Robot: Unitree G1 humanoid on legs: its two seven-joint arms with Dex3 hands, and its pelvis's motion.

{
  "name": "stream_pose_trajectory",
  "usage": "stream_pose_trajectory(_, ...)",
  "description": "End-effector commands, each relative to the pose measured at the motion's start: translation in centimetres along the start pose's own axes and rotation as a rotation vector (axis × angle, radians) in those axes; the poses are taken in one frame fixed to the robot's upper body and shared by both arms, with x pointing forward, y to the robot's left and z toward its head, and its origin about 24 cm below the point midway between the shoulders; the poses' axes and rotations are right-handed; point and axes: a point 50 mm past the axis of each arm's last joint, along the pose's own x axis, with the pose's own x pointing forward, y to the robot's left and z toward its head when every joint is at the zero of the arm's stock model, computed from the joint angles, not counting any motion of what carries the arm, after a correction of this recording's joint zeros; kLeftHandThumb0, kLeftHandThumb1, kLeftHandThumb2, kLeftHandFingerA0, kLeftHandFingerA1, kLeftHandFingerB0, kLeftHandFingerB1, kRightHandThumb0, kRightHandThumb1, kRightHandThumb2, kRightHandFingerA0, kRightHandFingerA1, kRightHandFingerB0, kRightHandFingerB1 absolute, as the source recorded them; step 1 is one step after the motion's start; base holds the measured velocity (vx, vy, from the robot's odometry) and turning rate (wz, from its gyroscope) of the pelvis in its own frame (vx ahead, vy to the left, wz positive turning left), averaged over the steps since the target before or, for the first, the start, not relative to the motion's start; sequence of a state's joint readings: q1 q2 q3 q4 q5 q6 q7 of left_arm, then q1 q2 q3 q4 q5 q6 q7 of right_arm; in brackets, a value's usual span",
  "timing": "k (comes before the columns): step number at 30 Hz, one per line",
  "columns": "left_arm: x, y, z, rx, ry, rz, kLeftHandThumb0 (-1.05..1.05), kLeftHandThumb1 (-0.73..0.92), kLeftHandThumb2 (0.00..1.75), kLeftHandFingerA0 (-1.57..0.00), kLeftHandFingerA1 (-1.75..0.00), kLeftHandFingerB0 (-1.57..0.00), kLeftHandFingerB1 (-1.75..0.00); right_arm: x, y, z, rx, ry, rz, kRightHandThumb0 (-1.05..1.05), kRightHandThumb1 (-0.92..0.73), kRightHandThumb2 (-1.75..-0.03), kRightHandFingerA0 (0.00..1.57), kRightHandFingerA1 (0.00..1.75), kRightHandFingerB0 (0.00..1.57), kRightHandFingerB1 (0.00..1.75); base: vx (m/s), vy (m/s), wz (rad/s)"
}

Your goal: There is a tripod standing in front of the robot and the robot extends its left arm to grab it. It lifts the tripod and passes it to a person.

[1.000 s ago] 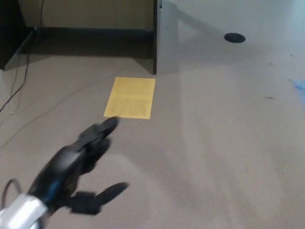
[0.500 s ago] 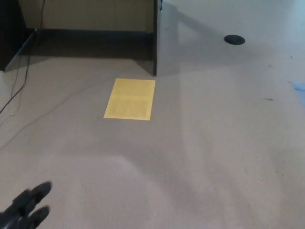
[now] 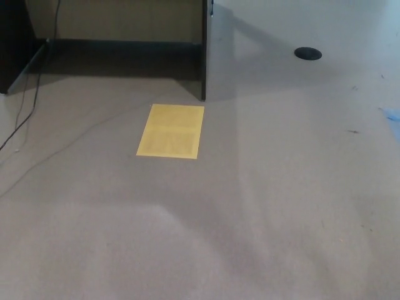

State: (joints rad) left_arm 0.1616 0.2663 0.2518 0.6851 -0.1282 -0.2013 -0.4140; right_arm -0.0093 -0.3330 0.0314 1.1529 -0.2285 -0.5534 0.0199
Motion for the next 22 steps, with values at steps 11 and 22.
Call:
stream_pose_trajectory(11,-0.3,1.8,-1.4,0.096,-0.016,0.091,-0.56,0.36,0.78,-0.03,-0.41,0.00,-0.35,-0.6,-0.5,-1.0,-0.010,0.045,-0.018,-0.75,-0.74,-0.67,0.54,0.39,0.47,0.36,0.00,0.000,0.00)
stream_pose_trajectory(22,-0.2,1.9,-1.3,0.109,-0.023,0.094,-0.72,0.37,0.63,-0.12,-0.33,-0.09,-0.28,-0.6,-0.5,-1.0,-0.010,0.049,-0.017,-0.74,-0.74,-0.67,0.54,0.39,0.46,0.36,0.00,0.000,0.00)
